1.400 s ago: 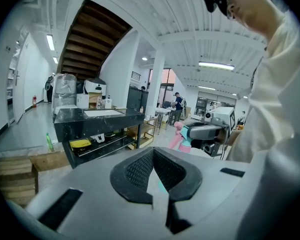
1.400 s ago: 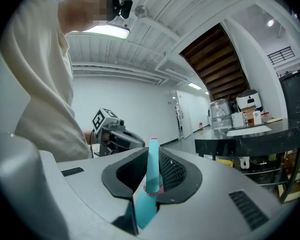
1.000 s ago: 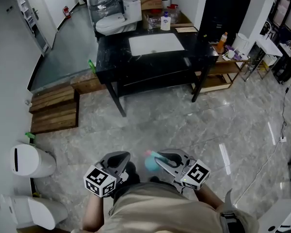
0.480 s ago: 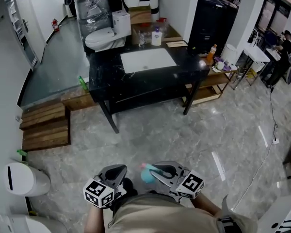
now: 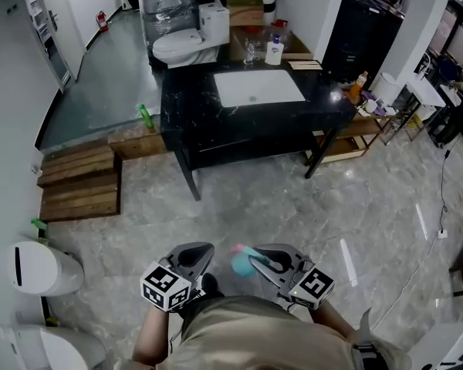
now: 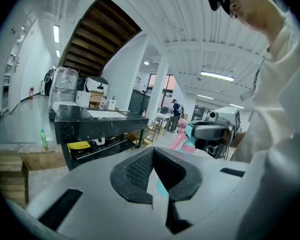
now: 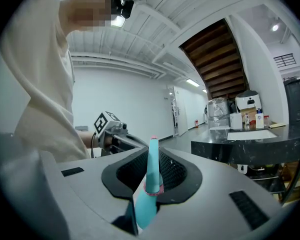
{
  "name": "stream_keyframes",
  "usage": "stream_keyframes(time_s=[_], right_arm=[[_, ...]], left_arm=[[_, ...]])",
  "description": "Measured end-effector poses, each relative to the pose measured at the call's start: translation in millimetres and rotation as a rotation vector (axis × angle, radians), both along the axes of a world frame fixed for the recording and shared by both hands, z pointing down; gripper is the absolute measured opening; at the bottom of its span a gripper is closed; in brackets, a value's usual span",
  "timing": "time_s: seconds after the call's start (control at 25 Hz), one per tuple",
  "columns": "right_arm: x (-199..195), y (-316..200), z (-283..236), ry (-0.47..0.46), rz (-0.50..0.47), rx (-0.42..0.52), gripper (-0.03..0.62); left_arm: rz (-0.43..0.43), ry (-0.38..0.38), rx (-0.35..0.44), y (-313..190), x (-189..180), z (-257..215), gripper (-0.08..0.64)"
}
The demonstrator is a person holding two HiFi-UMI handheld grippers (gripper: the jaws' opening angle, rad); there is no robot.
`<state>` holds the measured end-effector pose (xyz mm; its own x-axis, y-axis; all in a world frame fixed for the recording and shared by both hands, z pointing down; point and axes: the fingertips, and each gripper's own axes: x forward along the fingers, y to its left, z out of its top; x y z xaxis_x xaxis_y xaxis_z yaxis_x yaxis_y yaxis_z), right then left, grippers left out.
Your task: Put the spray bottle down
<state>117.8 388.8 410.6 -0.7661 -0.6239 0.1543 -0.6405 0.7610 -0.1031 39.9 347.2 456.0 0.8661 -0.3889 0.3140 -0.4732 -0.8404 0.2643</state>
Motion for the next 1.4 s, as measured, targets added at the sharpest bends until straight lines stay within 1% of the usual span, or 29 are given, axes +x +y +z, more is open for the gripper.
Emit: stream_keyframes(time_s=[0.2,0.4,0.72,0.96,1.12,1.28,1.4], right_arm=[[-9,-18,1,0.022,0.013,0.001,0.072],[-21,-30,2,0.054,0.003,0.012,0.072],[-44,-47,-5,0.062,0.013,0.030,0.072],[-75,-60,-4,0.128,-0.021,0.071,0.072],[-94,-69,-3,0.109,-0.044,0.061,0.072],[-114,-82,-11,0.096,-0.055,0.080,0.072],[-126,-89,-15,0.095,-0.070,0.074,0.072]], left_arm=[[0.003,0.011,0.003,-19,-10,2,0.011],[-0.001,0.026,0.009,-33,-22,0,0.011],[-0.006,0.051,0.020,-50,-44,-2,0.011],[-0.034,0.076,0.008,-62,-71,0,0.011],[-0.050,0.083,0.027,-71,-90,-2,0.011],[-0.082,0.101,0.049,-85,-110,-5,0.011],[-0.108,0.127,0.041,-89,-126,-8,0.011]])
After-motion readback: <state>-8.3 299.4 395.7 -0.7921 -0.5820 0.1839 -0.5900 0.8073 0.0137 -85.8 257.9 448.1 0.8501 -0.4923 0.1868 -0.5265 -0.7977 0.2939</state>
